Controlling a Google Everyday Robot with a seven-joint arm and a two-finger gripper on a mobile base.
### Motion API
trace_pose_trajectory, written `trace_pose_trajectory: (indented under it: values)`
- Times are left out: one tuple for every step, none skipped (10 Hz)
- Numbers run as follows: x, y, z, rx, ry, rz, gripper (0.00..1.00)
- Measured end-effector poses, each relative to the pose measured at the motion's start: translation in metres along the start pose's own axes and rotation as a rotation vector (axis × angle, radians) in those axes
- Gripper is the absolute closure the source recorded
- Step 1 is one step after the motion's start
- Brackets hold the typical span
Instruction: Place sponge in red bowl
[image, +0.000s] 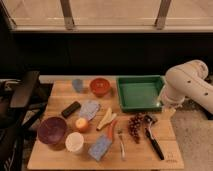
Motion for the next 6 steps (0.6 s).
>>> trace_pose_trajectory:
  values:
    - [-0.006,-0.003,-0.004,0.008,0.004,-0.057,0.35]
    - [-0.015,-0.005,-0.006,0.013,0.004,-0.107,0.35]
    - [-0.031,-0.006,-0.010,0.022,0.005,-0.181,0.35]
    - [-0.053,-0.006,-0.013,0.030,0.005,-0.259,0.35]
    - [-0.079,-0.006,-0.015,0.036,-0.001,-0.333,0.35]
    - [-0.106,-0.004,-0.019,0.042,-0.012,-0.409,0.35]
